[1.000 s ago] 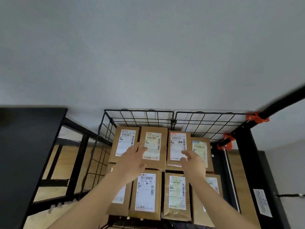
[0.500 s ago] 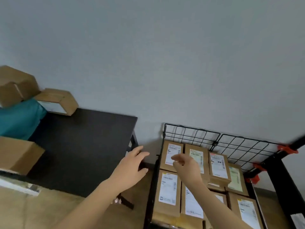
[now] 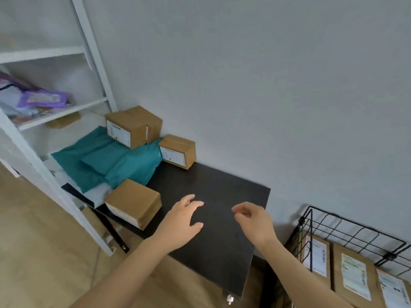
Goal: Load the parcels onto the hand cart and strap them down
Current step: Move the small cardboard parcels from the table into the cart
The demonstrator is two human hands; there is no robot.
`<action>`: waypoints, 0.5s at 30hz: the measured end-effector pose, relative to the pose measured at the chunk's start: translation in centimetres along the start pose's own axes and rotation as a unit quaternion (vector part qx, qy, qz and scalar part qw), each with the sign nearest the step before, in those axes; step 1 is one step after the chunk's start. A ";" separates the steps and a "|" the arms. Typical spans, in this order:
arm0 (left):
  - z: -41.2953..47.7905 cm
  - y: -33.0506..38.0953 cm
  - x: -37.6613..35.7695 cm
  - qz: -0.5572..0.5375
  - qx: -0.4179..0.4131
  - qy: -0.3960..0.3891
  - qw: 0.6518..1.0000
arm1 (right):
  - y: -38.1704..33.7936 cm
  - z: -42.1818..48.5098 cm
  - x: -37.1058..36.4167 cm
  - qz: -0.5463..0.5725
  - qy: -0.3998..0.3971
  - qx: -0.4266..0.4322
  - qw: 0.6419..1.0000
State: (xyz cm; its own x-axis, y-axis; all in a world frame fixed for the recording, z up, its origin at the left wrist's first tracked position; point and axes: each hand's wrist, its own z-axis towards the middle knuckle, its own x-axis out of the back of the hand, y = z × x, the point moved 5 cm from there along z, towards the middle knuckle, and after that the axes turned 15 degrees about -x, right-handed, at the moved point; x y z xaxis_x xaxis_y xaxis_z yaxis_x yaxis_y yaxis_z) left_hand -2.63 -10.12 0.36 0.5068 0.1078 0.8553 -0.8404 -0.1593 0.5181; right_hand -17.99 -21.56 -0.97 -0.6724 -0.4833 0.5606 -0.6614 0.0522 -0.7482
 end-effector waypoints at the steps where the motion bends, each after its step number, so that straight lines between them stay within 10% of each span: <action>1: 0.3 -0.9 0.5 -0.002 0.008 0.006 1.000 | -1.1 0.7 -0.6 -0.008 0.000 0.005 1.000; 15: 11.7 -16.1 7.9 -0.126 0.175 0.077 0.973 | -15.9 16.7 -8.5 -0.130 -0.018 0.097 0.987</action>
State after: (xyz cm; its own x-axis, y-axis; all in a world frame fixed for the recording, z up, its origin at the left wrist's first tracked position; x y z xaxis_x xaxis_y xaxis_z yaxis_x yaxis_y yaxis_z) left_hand 17.15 -18.16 -1.17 0.6306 0.3289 0.7029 -0.5630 -0.4295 0.7061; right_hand 3.81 -32.83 0.24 -0.4731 -0.4896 0.7325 -0.7320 -0.2442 -0.6360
